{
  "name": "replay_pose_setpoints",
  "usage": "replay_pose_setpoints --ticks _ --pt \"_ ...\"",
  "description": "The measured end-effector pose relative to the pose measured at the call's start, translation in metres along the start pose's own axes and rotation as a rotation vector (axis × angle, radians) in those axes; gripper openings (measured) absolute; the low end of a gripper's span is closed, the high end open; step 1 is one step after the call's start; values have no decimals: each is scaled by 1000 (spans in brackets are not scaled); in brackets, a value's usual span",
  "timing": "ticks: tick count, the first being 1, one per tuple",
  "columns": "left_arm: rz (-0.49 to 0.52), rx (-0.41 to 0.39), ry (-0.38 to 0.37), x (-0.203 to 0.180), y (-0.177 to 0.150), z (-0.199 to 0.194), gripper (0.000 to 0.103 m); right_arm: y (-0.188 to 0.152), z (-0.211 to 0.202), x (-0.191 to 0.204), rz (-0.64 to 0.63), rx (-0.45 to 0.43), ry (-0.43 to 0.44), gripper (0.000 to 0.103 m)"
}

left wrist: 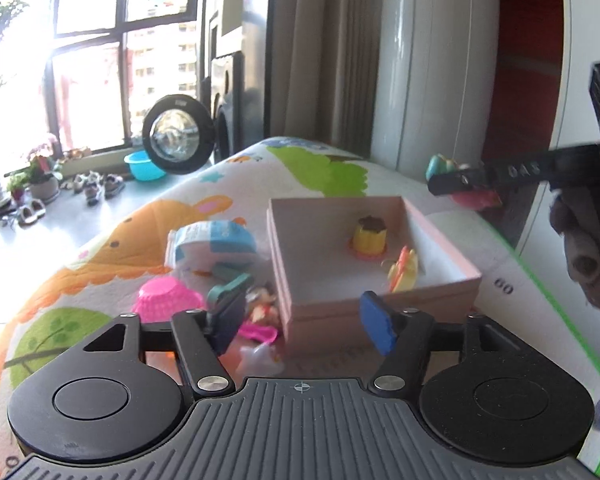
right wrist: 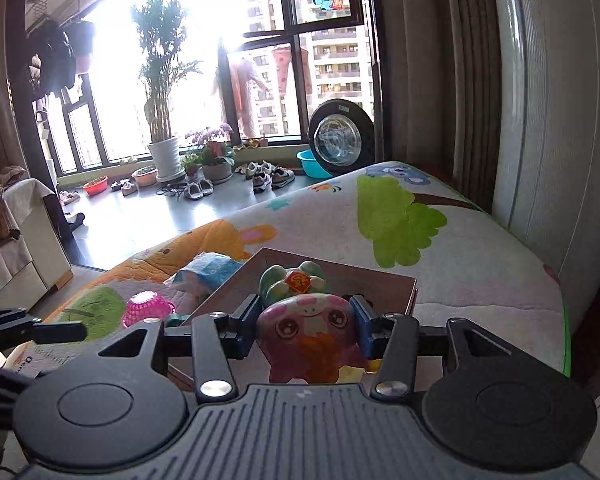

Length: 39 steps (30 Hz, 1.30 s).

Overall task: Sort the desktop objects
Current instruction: 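Drop the pink pig toy into the box with the right tool while the left holds the card, then lower the white card holder into the box and open the left tool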

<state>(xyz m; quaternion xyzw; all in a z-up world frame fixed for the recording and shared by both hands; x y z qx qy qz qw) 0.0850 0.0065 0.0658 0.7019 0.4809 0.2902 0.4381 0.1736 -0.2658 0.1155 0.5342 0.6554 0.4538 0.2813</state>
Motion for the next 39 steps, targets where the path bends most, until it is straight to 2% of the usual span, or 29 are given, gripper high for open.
replay_pose_setpoints --ticks 2,5,9,11,17,18,19,20,24,28,31,35,39 --pt "13 54 16 6 -21 -10 96 -6 18 -3 11 15 -39 58" --pt "5 128 28 10 -55 -26 100 -15 25 6 14 22 -16 67" --pt "-11 190 82 6 -89 -30 101 -30 16 25 -9 32 26 71" --pt "-24 205 83 4 -95 -26 101 -41 4 33 -32 38 53 76" --pt "-63 228 152 14 -99 -7 100 -90 -43 46 -148 26 76 85" --pt "-71 225 154 14 -99 -6 99 -99 -49 46 -157 25 75 85" --pt "-74 220 154 15 -99 -6 92 -111 -56 44 -165 26 69 85" --pt "-72 217 154 14 -98 -6 92 -119 -60 41 -164 31 61 86" --pt "-58 180 119 5 -83 -10 92 -139 -65 24 -95 71 36 86" --pt "20 57 60 -17 -30 -6 92 -138 -62 12 -41 80 31 87" --pt "64 -47 23 -34 14 18 92 -134 -62 19 -54 62 45 88" --pt "-2 -92 -7 -42 52 72 95 -130 -61 32 -79 57 66 90" --pt "-19 -83 7 -35 49 85 99 -127 -65 34 -111 43 56 93"
Point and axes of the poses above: each gripper's, at about its wrist camera, not at the fingertips, and z roughly the way its jaws point, x to its left, y to its top, the point moved 4 cm from there along z, roughly the way its jaws point, and after that the axes turned 6 degrees about -x, right-handed, at the moved point
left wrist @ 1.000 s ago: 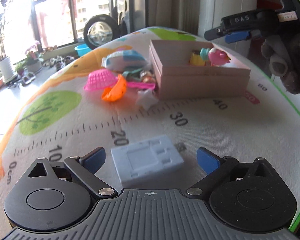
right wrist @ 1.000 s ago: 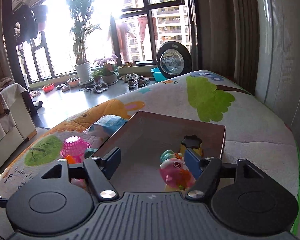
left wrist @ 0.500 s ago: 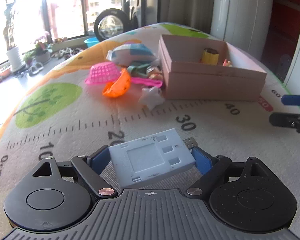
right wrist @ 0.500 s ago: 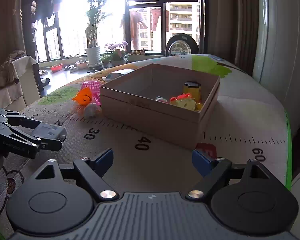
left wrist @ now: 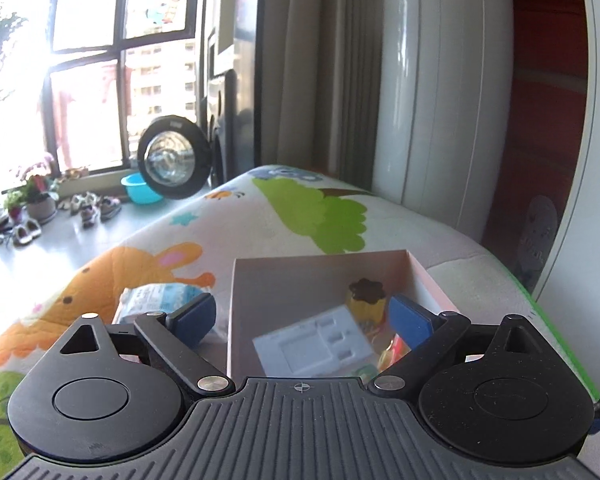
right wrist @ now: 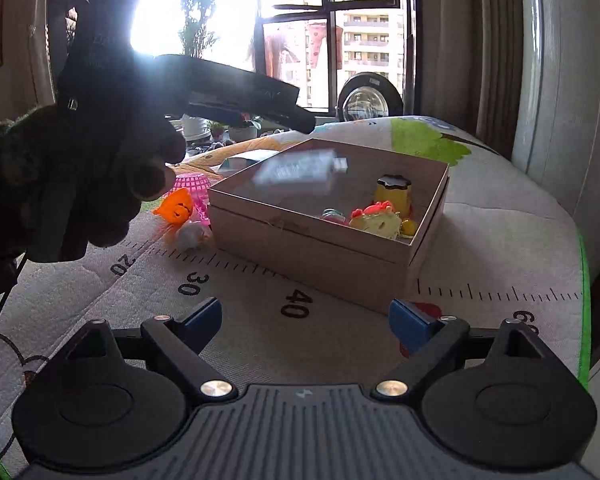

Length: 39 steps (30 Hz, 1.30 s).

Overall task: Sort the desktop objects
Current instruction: 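Lower the white card holder into the box and open the left tool, then grasp the blue-white packet with the right tool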

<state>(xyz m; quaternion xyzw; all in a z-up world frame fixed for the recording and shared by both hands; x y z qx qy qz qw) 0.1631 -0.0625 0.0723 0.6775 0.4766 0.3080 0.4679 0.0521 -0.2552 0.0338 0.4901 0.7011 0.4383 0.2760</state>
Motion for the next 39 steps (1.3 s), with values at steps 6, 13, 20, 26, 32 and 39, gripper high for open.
replay_pose_setpoints --ticks 6,13,20,26,32,39 --pt "47 34 -66 20 -44 -37 103 11 1 -19 16 -4 -42 95" --pt "-45 79 -127 22 -70 -14 103 52 -4 -32 147 -31 -12 95" --pt "-25 88 -263 3 -82 -42 103 108 11 -3 138 -8 43 95" --pt "-27 145 62 43 -110 -85 103 171 88 59 156 107 181 99" --pt "-192 150 234 109 -130 -104 103 190 232 101 -12 216 11 99" --pt "-259 131 194 121 -135 -111 103 173 350 92 -171 312 -156 76"
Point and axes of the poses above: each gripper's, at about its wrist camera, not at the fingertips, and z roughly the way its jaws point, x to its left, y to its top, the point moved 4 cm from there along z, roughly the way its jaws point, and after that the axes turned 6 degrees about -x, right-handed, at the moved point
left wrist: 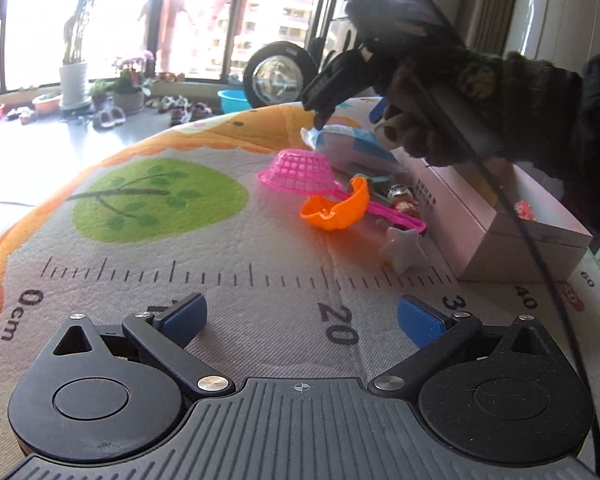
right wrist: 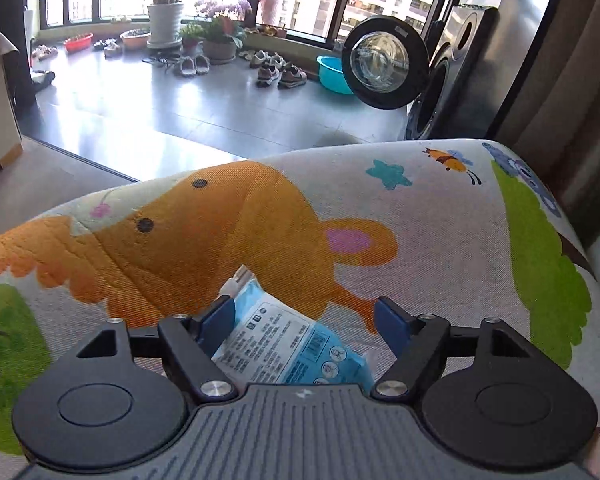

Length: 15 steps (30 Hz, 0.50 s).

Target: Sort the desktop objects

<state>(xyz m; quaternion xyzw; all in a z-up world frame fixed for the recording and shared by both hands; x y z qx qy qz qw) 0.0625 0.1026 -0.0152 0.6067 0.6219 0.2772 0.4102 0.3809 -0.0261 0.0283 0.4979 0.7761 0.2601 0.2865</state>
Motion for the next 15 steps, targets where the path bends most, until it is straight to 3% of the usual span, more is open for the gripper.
replay_pose_setpoints --ticks 4,8,15 --pt "-4 3 -12 0 0 0 103 -12 11 0 90 113 99 71" --pt "18 1 -5 -6 -1 0 103 -29 -21 13 105 130 185 67" --pt "104 27 -11 -25 -11 -8 103 -72 -86 49 90 179 357 67"
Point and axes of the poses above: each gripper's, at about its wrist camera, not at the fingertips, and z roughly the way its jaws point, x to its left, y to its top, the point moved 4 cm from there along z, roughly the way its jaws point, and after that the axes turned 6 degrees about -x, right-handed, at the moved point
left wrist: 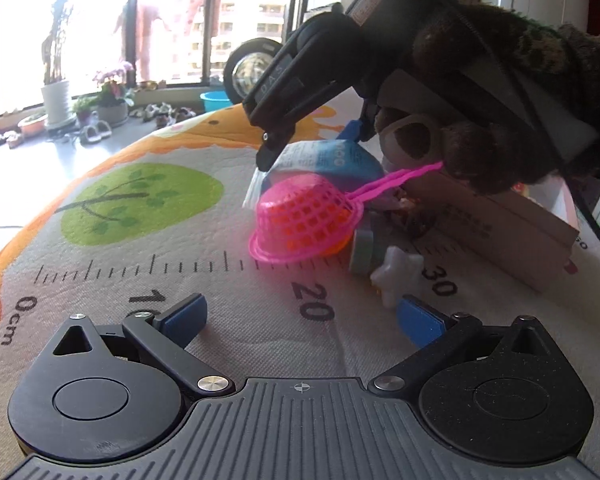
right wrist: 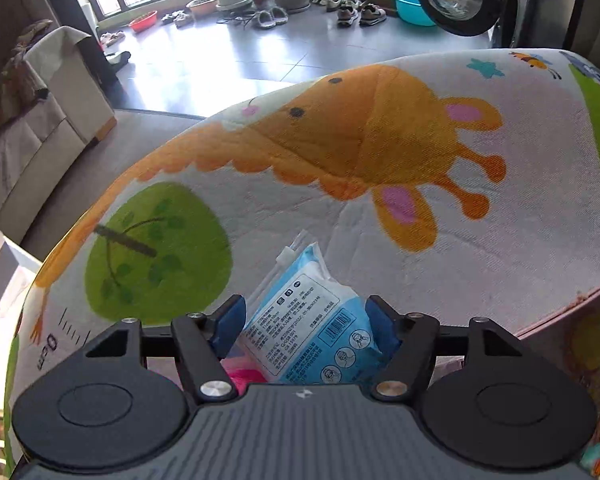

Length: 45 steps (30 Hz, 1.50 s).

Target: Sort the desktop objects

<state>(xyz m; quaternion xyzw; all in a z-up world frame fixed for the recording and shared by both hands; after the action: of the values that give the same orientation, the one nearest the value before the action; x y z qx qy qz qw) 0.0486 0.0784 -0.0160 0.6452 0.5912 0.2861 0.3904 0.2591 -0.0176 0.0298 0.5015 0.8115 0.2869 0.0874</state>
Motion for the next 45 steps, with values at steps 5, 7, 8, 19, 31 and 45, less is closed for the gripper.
replay_pose_setpoints --ticks 5,7,8,19,31,45 --pt "57 23 -53 -14 -10 -10 103 -30 -71 6 15 -81 139 67" --pt "86 26 -39 -18 -12 -11 103 -37 -118 -10 -42 -254 88 70" --pt "90 25 -41 -19 -12 -11 103 -42 -140 -24 -51 -331 40 74" --pt "143 57 -90 -47 -14 -8 103 -157 -188 -180 280 -406 -397 75" --pt "109 82 -12 -28 -14 -12 103 -149 -133 -74 201 -406 79 86" --pt "126 81 -3 -14 -22 -27 103 -140 -153 -45 -53 -505 -10 67"
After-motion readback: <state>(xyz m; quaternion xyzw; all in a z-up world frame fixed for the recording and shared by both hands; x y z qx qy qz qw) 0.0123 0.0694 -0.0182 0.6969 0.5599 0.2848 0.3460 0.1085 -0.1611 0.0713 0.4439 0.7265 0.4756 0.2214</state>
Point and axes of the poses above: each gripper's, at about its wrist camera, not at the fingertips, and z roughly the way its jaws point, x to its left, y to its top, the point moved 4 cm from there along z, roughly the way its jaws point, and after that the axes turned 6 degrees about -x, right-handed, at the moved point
